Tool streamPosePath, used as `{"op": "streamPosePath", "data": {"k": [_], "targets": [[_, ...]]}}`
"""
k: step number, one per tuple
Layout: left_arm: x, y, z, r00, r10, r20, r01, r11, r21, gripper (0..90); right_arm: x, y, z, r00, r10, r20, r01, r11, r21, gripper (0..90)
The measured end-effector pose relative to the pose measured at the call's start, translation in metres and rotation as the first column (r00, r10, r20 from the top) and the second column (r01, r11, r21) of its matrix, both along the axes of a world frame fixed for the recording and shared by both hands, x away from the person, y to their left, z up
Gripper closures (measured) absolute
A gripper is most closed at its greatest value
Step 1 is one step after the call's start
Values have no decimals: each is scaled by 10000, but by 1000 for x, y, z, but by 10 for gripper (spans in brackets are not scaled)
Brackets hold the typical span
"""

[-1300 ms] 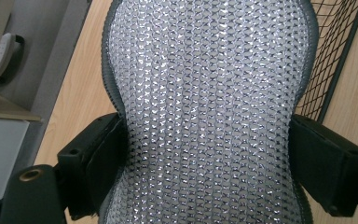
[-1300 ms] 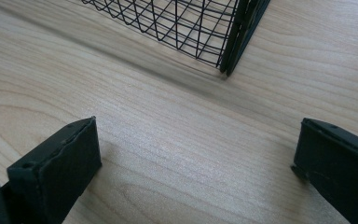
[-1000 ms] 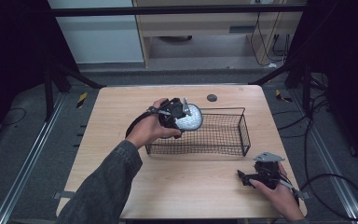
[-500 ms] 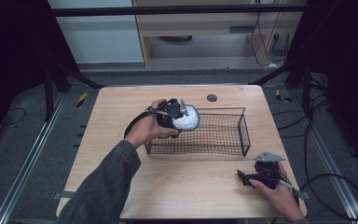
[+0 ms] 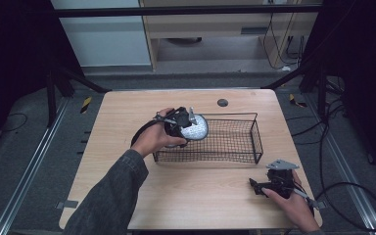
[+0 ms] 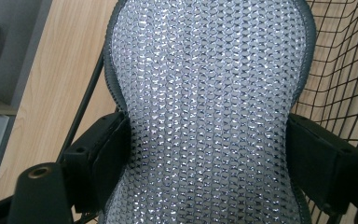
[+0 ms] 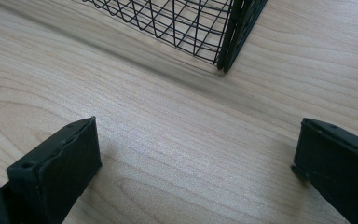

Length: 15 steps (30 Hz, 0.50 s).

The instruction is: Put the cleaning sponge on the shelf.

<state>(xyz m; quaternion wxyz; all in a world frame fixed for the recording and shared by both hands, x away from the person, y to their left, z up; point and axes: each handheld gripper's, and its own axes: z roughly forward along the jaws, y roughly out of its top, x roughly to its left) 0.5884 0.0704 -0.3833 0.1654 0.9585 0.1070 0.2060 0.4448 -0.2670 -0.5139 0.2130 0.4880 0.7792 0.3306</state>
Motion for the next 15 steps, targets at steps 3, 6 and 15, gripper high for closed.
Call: {"op": "streamPosePath", "data": {"k": [3, 6, 15], "targets": [[-2, 2, -1, 9998, -75, 183, 77, 9999, -76, 180, 0, 0, 0, 10000, -2, 1, 2, 10000, -4, 6], [-2, 4, -5, 9999, -54, 108, 54, 10000, -32, 181, 0, 0, 0, 10000, -3, -1, 3, 10000, -7, 6], [-1, 4, -12, 9999, -81, -117, 81, 10000, 47, 180, 0, 0, 0, 10000, -54, -27, 54, 10000, 38, 6]]}}
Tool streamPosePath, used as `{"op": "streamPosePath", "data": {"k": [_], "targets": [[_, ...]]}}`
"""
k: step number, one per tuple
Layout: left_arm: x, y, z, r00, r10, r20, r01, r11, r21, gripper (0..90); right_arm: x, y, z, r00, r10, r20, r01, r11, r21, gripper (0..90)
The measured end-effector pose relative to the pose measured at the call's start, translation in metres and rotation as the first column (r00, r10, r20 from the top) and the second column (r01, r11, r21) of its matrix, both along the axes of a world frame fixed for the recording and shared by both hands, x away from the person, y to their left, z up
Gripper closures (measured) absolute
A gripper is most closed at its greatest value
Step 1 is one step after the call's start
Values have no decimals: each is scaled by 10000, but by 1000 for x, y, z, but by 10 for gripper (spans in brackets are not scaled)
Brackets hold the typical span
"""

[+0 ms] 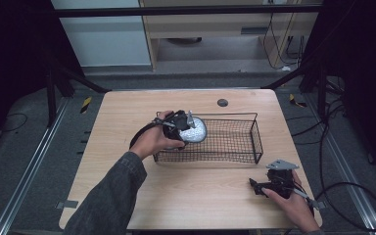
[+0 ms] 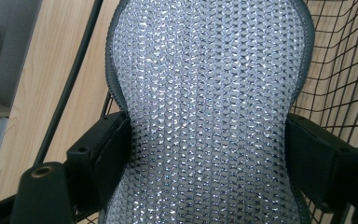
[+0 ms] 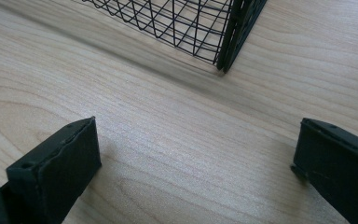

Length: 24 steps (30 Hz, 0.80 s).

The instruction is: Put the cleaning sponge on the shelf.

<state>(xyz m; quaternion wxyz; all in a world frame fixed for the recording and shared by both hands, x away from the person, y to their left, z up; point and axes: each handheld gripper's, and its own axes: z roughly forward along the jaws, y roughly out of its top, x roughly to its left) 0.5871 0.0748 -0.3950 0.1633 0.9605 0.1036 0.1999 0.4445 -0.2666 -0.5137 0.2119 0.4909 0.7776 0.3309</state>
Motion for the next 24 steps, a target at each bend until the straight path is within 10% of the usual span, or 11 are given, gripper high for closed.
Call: {"op": "streamPosePath", "data": {"k": [24], "targets": [[4, 8, 3, 9954, 740, -608, -794, 9926, -920, 78, 0, 0, 0, 10000, -6, -5, 6, 10000, 6, 6]]}}
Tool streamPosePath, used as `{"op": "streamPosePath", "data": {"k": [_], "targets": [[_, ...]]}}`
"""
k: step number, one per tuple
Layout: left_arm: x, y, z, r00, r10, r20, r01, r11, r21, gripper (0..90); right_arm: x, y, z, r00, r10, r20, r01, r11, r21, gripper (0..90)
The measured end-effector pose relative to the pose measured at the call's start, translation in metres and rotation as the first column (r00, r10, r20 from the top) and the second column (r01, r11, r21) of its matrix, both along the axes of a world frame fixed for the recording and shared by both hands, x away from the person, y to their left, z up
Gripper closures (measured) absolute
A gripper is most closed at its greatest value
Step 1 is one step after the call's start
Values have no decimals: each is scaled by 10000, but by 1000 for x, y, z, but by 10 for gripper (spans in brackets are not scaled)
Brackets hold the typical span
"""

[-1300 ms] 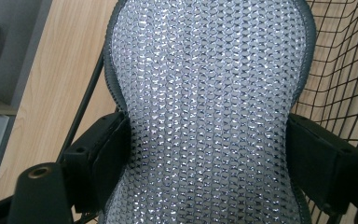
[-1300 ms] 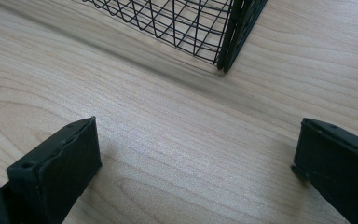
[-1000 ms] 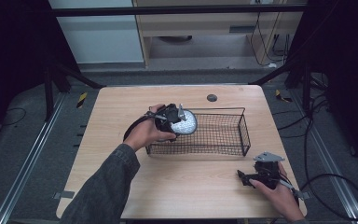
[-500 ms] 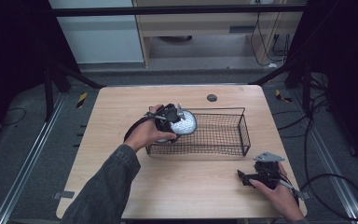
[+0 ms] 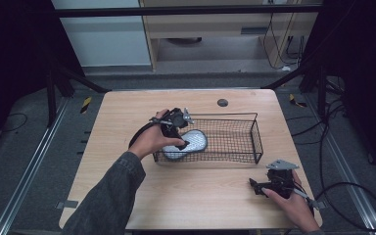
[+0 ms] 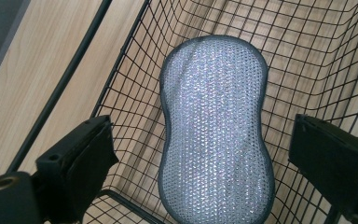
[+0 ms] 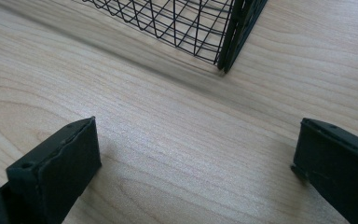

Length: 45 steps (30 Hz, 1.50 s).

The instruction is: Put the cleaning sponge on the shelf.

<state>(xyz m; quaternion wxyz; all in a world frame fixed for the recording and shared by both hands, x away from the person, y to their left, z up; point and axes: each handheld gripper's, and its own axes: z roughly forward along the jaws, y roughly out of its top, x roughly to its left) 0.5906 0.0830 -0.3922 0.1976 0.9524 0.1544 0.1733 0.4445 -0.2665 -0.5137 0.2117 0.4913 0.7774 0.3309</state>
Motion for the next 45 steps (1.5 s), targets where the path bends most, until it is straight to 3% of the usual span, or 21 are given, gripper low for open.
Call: {"op": "streamPosePath", "data": {"k": [16, 21, 30, 45], "targets": [[-12, 0, 5, 10000, 68, 41, -66, 9979, -650, 59, 0, 0, 0, 10000, -4, 15, 4, 10000, -8, 7], [-16, -1, 8, 9998, -7, 219, 24, 9968, -797, 52, 0, 0, 0, 10000, 6, 25, -6, 10000, -28, 7], [-31, 2, 15, 9995, 217, 210, -180, 9863, -1640, 40, -2, 0, 0, 10000, -49, 16, 49, 10000, -14, 6], [-54, 25, 20, 9975, 619, 350, -524, 9726, -2264, 32, -2, 0, 0, 10000, -57, 21, 57, 10000, -20, 6]]}}
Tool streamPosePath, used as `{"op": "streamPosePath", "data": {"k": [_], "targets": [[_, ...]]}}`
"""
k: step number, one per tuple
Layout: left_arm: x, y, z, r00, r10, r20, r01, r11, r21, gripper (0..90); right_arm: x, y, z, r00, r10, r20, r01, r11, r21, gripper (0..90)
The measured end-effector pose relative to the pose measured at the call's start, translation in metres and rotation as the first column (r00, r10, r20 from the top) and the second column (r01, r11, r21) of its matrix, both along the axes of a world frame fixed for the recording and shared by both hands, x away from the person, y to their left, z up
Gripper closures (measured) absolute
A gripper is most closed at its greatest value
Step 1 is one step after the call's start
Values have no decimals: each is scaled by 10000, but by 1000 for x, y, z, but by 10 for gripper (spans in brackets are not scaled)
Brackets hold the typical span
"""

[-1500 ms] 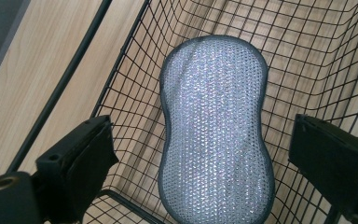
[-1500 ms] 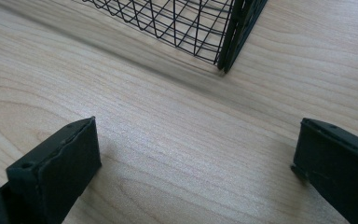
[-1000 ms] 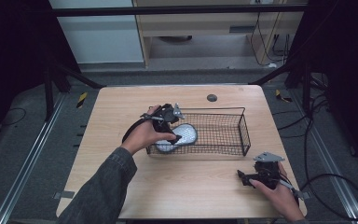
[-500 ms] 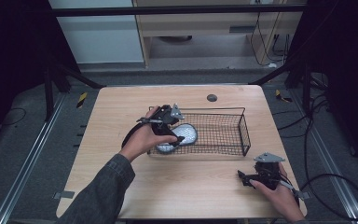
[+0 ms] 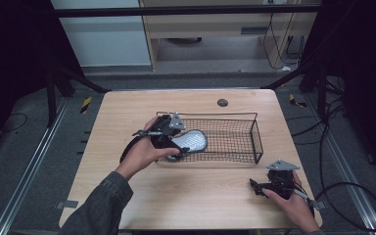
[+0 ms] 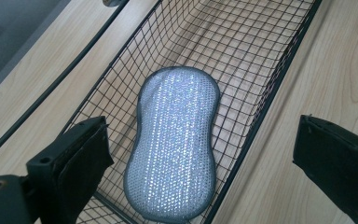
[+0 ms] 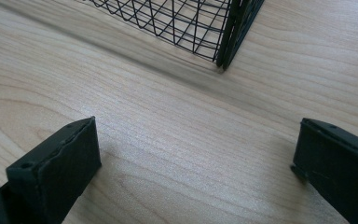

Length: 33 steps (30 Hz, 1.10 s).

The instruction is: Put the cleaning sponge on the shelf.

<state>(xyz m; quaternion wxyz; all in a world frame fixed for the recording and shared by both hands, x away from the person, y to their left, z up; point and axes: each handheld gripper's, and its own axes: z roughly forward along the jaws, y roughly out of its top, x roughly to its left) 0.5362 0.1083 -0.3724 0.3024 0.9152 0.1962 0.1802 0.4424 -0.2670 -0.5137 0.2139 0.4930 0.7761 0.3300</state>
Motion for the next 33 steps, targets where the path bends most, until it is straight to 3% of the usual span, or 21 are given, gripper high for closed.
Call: {"op": "streamPosePath", "data": {"k": [8, 18, 21, 23, 25, 26, 29, 33], "targets": [[-5, 18, 4, 9989, 475, 22, -474, 9983, -342, 33, 0, 0, 0, 10000, -23, -9, 23, 10000, 11, 6], [-4, 55, 9, 9919, 1266, 133, -1252, 9891, -775, 35, 0, 0, 0, 10000, -26, -8, 26, 10000, 12, 6], [0, 73, 5, 9846, 1736, 200, -1708, 9801, -1008, 34, 0, 0, 0, 10000, -32, -4, 32, 10000, 20, 6], [0, 77, 5, 9827, 1840, 206, -1810, 9780, -1039, 34, 0, 0, 0, 10000, -39, -6, 39, 10000, 18, 6], [3, 92, 0, 9750, 2219, 75, -2190, 9669, -1309, 33, -1, 0, 0, 10000, -53, -11, 53, 10000, 22, 6], [3, 92, 0, 9750, 2219, 75, -2190, 9669, -1309, 33, -1, 0, 0, 10000, -53, -11, 53, 10000, 22, 6], [3, 111, -8, 9632, 2686, -16, -2657, 9520, -1522, 31, -1, 0, 0, 10000, -47, -10, 47, 10000, 23, 6], [3, 130, -18, 9517, 3062, -230, -3058, 9379, -1636, 28, -1, 0, 0, 10000, -46, -5, 46, 10000, 18, 6]]}}
